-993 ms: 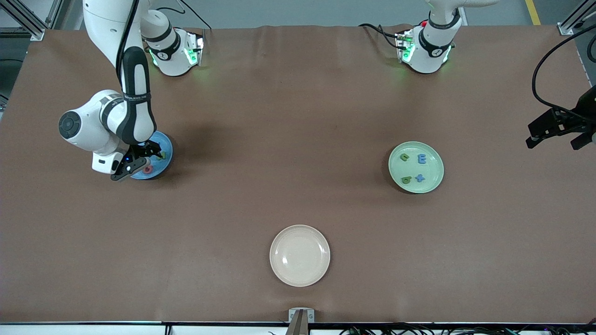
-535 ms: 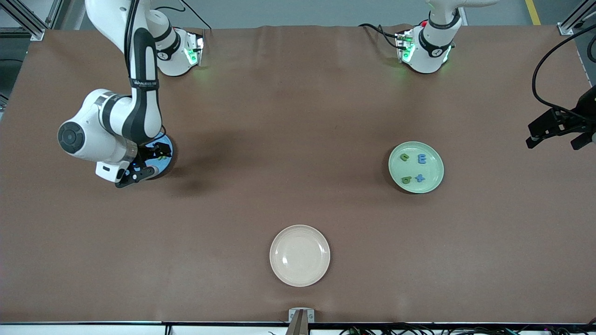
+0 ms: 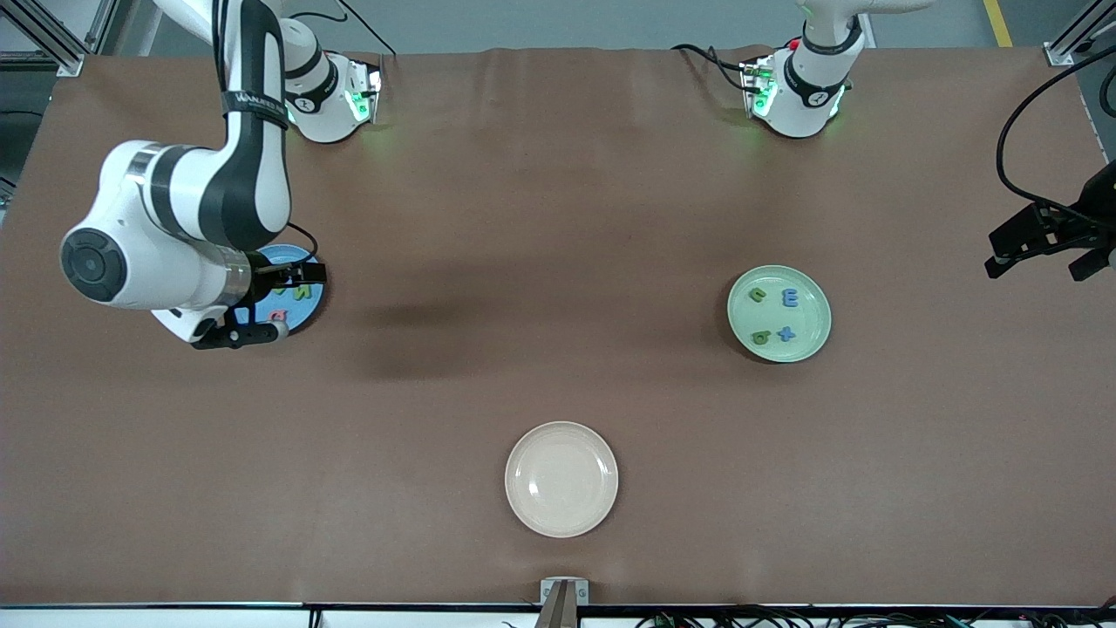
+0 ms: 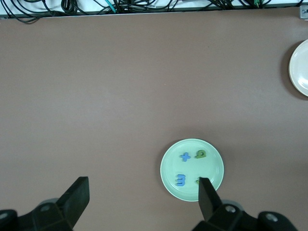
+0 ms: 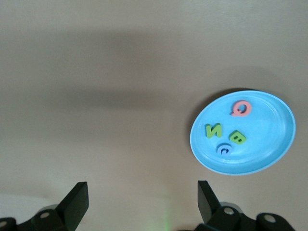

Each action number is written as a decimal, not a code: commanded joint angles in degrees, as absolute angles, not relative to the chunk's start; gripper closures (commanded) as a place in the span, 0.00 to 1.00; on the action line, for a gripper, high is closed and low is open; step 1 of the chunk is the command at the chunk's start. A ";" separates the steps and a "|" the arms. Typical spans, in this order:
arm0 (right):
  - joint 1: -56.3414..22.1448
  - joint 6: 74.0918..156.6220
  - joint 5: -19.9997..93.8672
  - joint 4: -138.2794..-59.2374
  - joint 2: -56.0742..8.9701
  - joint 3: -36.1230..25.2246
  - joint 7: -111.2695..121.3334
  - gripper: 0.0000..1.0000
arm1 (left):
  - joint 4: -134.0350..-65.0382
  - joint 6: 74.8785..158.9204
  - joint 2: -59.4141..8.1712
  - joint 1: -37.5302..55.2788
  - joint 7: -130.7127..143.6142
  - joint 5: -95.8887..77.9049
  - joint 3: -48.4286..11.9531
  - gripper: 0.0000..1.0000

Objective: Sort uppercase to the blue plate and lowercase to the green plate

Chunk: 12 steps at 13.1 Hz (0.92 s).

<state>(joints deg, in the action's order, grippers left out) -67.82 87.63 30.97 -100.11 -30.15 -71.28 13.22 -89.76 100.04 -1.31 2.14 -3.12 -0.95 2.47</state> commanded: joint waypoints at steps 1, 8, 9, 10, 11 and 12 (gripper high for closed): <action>-64.88 83.95 27.09 -94.34 -29.27 -70.14 8.18 0.00 | -89.56 99.32 -0.79 2.02 -2.46 -1.14 2.37 0.00; -37.94 78.83 13.41 -80.95 -20.77 -38.06 -0.41 0.00 | -89.56 99.32 -0.79 2.02 -2.46 -1.14 2.37 0.00; -32.75 80.75 8.92 -81.73 -17.52 -29.44 -3.66 0.00 | -89.56 99.32 -0.79 1.93 -2.46 -1.06 2.37 0.00; -26.95 82.08 5.22 -83.91 -14.97 -20.92 -6.04 0.00 | -89.56 99.32 -0.79 1.93 -2.46 -1.05 2.37 0.00; -22.11 83.66 3.36 -85.94 -12.68 -14.91 -6.33 0.00 | -89.56 99.32 -0.79 2.02 -2.46 -1.14 2.37 0.00; -17.97 85.50 2.64 -89.09 -10.13 -10.94 -6.33 0.00 | -89.56 99.32 -0.79 2.02 -2.46 -1.06 2.37 0.00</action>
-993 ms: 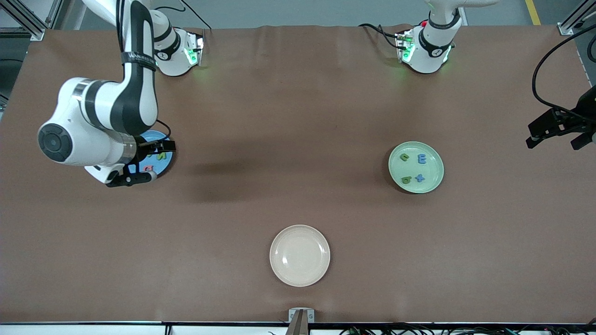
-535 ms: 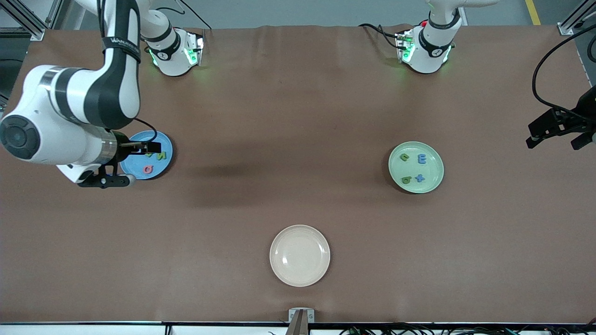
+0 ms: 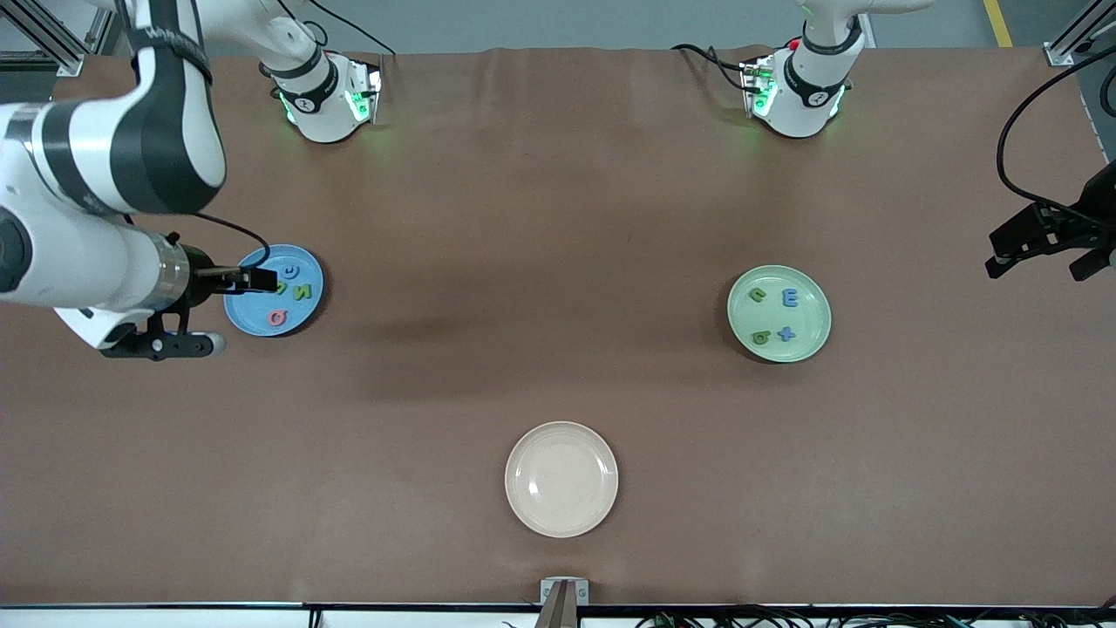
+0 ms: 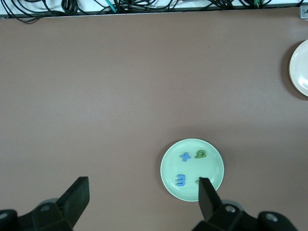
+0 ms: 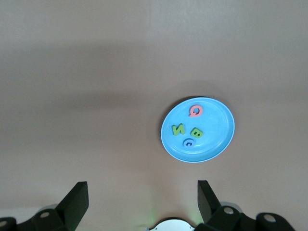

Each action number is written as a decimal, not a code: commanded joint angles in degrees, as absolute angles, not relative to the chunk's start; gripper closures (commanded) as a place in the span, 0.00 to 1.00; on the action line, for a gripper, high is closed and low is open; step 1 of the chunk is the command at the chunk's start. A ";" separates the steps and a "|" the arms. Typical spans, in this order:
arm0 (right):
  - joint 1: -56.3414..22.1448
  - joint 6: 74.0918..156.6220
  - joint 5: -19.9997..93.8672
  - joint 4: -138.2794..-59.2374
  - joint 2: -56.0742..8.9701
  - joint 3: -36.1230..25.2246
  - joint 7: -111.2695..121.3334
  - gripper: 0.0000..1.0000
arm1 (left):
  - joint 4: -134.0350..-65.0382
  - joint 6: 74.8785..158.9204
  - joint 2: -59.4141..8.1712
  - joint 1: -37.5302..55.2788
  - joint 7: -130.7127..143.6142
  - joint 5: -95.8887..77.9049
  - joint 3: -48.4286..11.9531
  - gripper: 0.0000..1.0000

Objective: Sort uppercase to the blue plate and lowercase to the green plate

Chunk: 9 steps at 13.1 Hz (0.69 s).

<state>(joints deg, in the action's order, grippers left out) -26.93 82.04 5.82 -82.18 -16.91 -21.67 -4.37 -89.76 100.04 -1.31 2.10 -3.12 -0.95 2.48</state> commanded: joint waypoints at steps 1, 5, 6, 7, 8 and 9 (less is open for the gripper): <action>-15.75 87.08 2.46 -91.73 -7.67 -9.07 -6.24 0.00 | -89.47 99.32 -0.79 1.93 -2.46 -1.14 2.37 0.00; -2.94 87.01 -0.34 -93.78 -4.14 3.21 -6.24 0.00 | -89.47 99.32 -0.79 2.02 -2.46 -1.05 2.37 0.00; -1.86 86.92 -1.92 -93.34 -4.22 3.95 -6.24 0.00 | -89.47 99.32 -0.79 2.02 -2.46 -1.05 2.37 0.00; -1.06 86.75 -2.28 -92.64 -4.31 3.87 -6.33 0.00 | -89.47 99.32 -0.79 2.02 -2.55 -1.05 2.37 0.00; 0.42 86.66 -2.29 -92.11 -4.39 3.87 -6.50 0.00 | -89.47 99.32 -0.79 2.02 -2.46 -1.05 2.37 0.00; 2.35 86.49 -2.11 -91.33 -4.48 3.87 -6.50 0.00 | -89.47 99.32 -0.79 2.02 -2.46 -1.05 2.37 0.00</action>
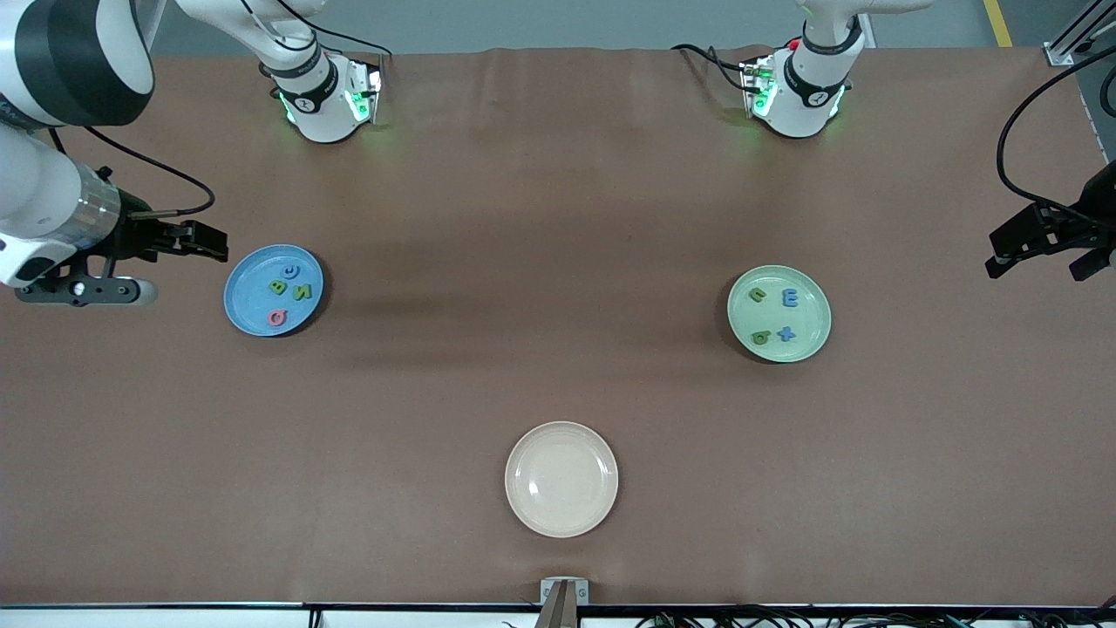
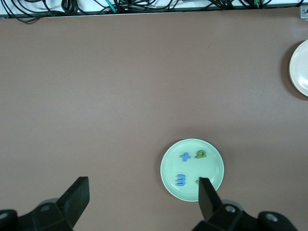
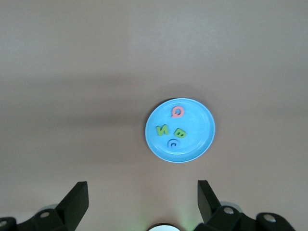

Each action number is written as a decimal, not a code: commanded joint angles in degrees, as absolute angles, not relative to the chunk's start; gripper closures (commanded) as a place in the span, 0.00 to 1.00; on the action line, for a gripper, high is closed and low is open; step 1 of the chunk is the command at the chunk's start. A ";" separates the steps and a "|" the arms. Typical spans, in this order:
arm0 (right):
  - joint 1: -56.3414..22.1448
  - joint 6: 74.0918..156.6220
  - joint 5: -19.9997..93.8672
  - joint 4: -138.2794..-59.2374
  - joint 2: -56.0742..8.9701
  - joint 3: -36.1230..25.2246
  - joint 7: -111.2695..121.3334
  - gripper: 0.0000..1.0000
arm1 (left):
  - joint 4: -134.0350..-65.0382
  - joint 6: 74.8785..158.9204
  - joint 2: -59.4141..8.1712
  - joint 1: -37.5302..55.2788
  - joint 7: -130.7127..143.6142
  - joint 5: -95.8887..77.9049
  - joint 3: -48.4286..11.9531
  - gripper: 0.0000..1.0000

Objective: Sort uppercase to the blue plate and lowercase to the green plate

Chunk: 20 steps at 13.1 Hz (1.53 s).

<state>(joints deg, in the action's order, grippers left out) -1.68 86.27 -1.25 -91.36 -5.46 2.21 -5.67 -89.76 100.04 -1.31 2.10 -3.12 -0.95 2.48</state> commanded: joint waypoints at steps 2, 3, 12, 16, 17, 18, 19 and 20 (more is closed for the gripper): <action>4.83 87.19 -1.41 -90.53 -4.31 4.30 -6.33 0.00 | -89.47 99.32 -0.79 2.02 -2.46 -1.05 2.37 0.00; 4.83 86.84 -1.41 -90.53 -4.05 4.31 -5.81 0.00 | -89.47 99.32 -0.79 2.02 -2.46 -1.05 2.37 0.00; 0.62 86.66 -1.32 -91.49 -2.20 0.88 -5.45 0.00 | -89.47 99.32 -0.79 2.02 -2.46 -1.05 2.37 0.00; -0.09 86.66 -1.32 -92.29 -1.41 -0.44 -4.75 0.00 | -89.47 99.40 -0.79 2.02 -2.46 -1.06 2.37 0.00; -0.09 86.57 -1.32 -92.29 -1.15 -0.44 -4.75 0.00 | -89.47 99.32 -0.79 1.93 -2.46 -1.14 2.37 0.00; -0.09 86.57 -1.32 -92.29 -0.88 -0.70 -4.75 0.00 | -89.47 99.32 -0.79 1.93 -2.46 -1.06 2.37 0.00; -0.09 86.57 -1.32 -92.46 -0.79 -0.70 -4.75 0.00 | -89.47 99.32 -0.79 2.02 -2.46 -1.05 2.37 0.00; -0.09 86.57 -1.32 -92.46 -0.79 -0.70 -4.75 0.00 | -89.47 99.32 -0.79 2.02 -2.46 -1.14 2.37 0.00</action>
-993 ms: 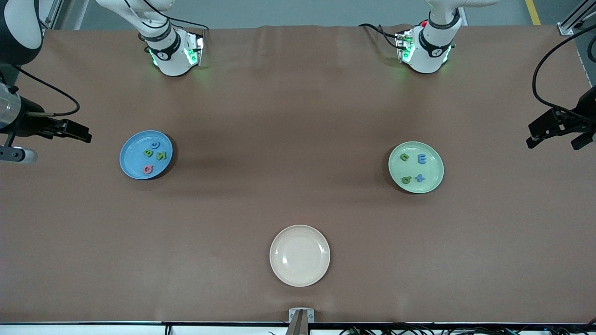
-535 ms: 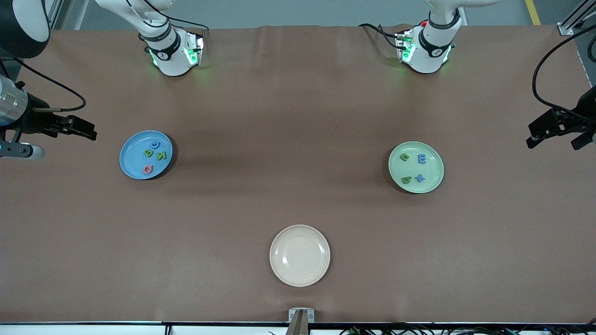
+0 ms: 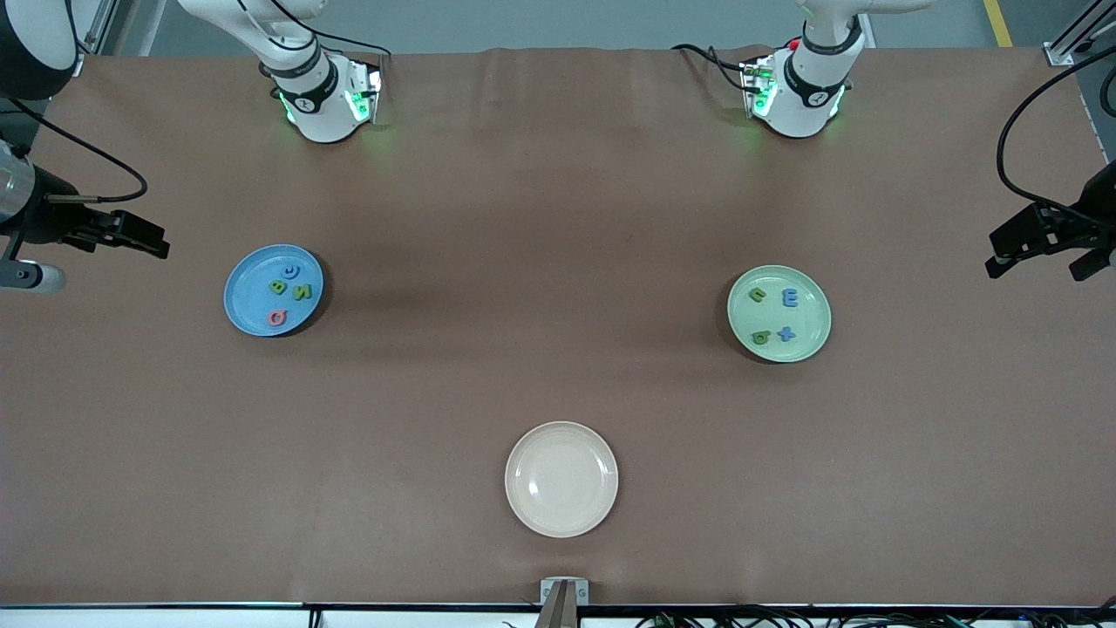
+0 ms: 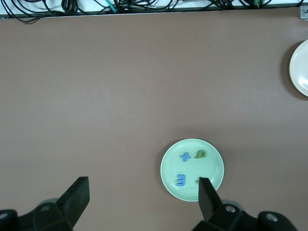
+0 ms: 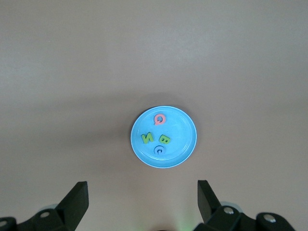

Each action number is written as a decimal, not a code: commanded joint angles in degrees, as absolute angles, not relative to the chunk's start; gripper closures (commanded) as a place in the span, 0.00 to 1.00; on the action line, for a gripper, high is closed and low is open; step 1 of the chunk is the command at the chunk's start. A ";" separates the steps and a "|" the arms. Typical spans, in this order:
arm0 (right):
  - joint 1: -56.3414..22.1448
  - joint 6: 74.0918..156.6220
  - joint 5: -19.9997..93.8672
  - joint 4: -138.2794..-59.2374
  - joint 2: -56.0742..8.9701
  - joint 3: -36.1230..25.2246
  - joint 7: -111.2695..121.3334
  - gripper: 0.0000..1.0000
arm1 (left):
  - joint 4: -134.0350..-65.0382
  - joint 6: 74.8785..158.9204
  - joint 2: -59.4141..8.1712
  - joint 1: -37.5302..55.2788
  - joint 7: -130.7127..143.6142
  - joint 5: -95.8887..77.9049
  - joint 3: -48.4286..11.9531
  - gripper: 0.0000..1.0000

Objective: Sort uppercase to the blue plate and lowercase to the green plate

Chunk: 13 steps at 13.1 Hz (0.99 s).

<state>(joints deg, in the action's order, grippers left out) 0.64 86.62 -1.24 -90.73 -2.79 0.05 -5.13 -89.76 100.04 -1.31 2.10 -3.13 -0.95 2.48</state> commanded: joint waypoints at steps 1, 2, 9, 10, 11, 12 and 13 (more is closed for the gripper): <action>0.26 86.57 -1.23 -92.46 -0.70 -0.62 -4.75 0.00 | -89.56 99.32 -0.79 2.02 -2.46 -1.06 2.37 0.00; 0.26 86.57 -1.23 -92.46 -0.70 -0.62 -4.75 0.00 | -89.47 99.32 -0.79 2.02 -2.46 -1.05 2.37 0.00; 0.18 86.22 -1.32 -90.97 -0.09 -0.35 -5.27 0.00 | -89.47 99.32 -0.70 1.93 -2.64 -1.14 2.37 0.00; 0.18 86.05 -1.32 -89.49 -0.09 -0.35 -5.53 0.00 | -89.47 99.32 -0.70 2.02 -2.64 -1.06 2.37 0.00; 0.00 85.09 -1.32 -87.91 -0.35 -0.26 -5.19 0.00 | -89.47 99.32 -0.70 2.02 -2.64 -1.05 2.37 0.00; -0.17 84.38 -1.32 -85.80 -0.87 -0.26 -5.36 0.00 | -89.47 99.32 -0.70 2.02 -2.90 -1.14 2.37 0.00; -0.18 84.03 -1.32 -84.65 -1.31 -0.26 -5.45 0.00 | -89.47 99.32 -0.70 2.02 -2.90 -0.97 2.37 0.00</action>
<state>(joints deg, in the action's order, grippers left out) 0.28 85.74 -1.24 -87.56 -1.09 -0.13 -5.14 -89.75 100.04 -1.31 2.10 -3.13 -0.95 2.48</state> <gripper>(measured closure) 0.000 0.000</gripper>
